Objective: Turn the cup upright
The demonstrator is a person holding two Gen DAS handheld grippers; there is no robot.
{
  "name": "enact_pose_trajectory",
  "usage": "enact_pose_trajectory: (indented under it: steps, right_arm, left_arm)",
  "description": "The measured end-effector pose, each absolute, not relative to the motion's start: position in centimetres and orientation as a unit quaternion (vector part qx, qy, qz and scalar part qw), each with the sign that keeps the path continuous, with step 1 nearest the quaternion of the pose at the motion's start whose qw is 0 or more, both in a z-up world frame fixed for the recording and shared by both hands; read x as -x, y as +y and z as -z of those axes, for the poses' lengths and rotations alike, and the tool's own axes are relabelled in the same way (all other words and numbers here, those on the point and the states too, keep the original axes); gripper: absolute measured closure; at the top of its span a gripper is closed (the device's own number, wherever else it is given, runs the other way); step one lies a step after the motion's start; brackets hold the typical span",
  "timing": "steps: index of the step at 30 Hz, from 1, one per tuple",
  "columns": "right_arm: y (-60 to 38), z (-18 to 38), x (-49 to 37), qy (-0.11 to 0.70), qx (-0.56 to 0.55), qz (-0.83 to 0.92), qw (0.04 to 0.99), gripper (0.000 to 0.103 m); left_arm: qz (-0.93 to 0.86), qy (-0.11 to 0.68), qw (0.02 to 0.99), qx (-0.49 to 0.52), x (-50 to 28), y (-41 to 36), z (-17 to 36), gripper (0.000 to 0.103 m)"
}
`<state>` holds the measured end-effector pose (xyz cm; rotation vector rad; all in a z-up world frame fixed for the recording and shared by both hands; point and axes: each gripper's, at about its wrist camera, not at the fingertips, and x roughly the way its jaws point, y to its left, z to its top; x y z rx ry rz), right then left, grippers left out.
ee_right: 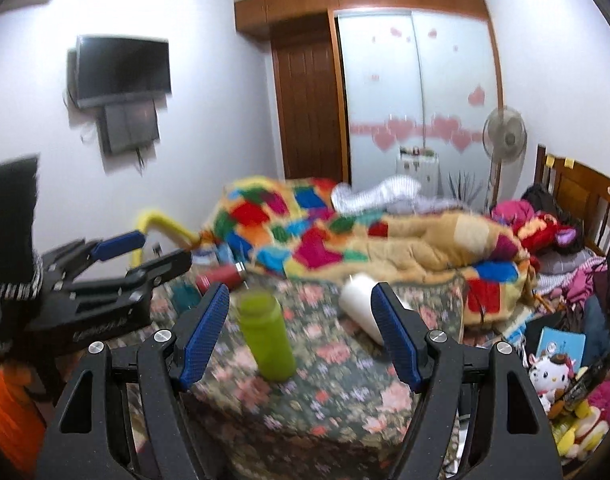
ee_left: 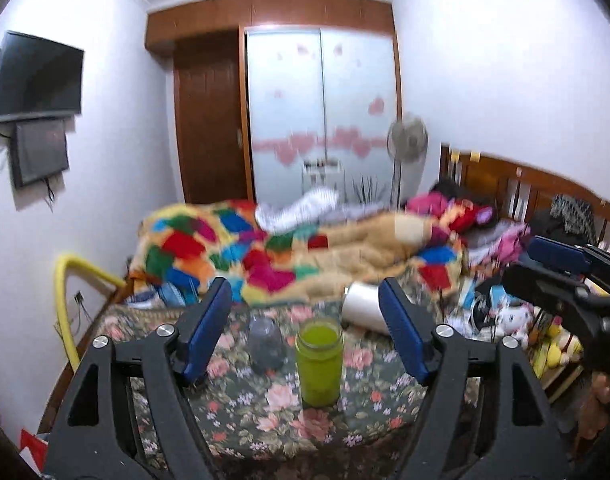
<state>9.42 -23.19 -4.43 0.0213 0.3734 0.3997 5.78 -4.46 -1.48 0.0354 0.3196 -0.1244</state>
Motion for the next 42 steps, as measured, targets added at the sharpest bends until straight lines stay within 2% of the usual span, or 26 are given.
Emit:
enact_pose_trajectory:
  steps: [1, 4, 10, 12, 17, 42]
  right_arm:
    - [-23.2, 3.8, -8.8, 0.171, -0.015, -0.2, 0.965, 0.033]
    - [-23.0, 2.4, -7.0, 0.134, -0.026, -0.206, 0.969, 0.032]
    - [-22.1, 1.2, -4.6, 0.082, -0.032, -0.204, 0.975, 0.026]
    - [-21.9, 1.4, -4.2, 0.072, -0.03, -0.196, 0.977, 0.023]
    - [-21.3, 2.2, -3.8, 0.066, -0.021, -0.172, 0.983, 0.001]
    - [-21.4, 3.0, -3.3, 0.089, -0.004, -0.167, 0.982, 0.0]
  left_arm:
    - [0.059, 0.145, 0.988, -0.014, -4.8, -4.3, 1.1, 0.021]
    - [0.05, 0.107, 0.993, -0.011, -2.3, -4.0, 0.0, 0.019]
    - [0.025, 0.058, 0.998, -0.005, 0.8, -3.6, -0.7, 0.001]
    - [0.018, 0.055, 0.998, -0.002, 1.1, -3.5, -0.6, 0.0]
    - [0.005, 0.064, 0.998, 0.008, 1.3, -3.0, 0.0, 0.0]
    - [-0.004, 0.085, 0.996, 0.018, 1.6, -2.4, 1.0, 0.0]
